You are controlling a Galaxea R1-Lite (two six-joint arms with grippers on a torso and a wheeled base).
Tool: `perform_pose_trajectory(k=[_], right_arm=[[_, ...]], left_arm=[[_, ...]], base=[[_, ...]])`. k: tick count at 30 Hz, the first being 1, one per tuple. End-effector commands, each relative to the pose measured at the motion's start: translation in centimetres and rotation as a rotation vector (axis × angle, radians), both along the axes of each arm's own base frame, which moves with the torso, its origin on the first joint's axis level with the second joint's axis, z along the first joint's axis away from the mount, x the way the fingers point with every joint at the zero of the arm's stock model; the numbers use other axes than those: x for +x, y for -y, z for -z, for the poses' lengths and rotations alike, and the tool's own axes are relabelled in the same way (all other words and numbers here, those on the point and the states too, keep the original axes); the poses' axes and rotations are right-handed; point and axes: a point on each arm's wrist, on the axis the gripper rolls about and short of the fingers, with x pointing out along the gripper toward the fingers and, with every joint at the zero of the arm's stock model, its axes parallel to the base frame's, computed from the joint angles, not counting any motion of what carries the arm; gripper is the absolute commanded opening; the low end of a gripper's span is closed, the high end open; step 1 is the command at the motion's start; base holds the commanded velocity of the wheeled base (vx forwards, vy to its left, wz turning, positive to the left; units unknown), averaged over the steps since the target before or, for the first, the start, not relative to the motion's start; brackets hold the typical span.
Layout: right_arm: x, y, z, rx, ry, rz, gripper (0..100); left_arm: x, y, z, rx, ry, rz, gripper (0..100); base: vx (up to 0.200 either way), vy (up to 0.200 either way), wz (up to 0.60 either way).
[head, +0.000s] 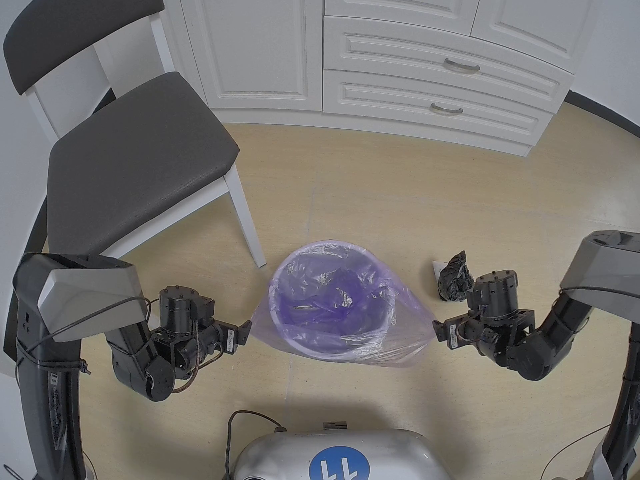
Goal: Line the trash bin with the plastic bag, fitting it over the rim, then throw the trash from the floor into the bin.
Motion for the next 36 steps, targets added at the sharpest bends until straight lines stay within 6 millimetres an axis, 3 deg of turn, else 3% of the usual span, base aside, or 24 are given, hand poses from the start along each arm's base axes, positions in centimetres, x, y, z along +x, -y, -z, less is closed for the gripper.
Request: perform_pose_trajectory(k=[1,13,30,35,36], right_arm=[[-2.9,0.3,-4.6,0.026,0.093,-0.049,100],[-4.9,-0.9,-6.6,0.045,0.146,-0.099,100],[-6.3,-2.7,-7.1,0.047,0.160,-0.151,100],[-6.8,-4.9,-7.0,0.080,0.203,-0.210,100],[-6.7,-6.0,-6.2,0.088,0.217,-0.234,100]], left_arm=[[-1.5,-0.1,-2.8,0.010,0.044,0.031,100],[-2.6,0.0,-4.5,0.006,0.073,0.053,100],[-3.5,0.9,-5.3,-0.006,0.094,0.087,100],[-3.5,1.2,-5.6,-0.015,0.122,0.094,100],[-3.6,1.4,-5.6,-0.017,0.123,0.100,100]], base=[[0.000,0.000,0.00],[0.000,0.000,0.00],[0.000,0.000,0.00],[0.000,0.000,0.00],[0.000,0.000,0.00]])
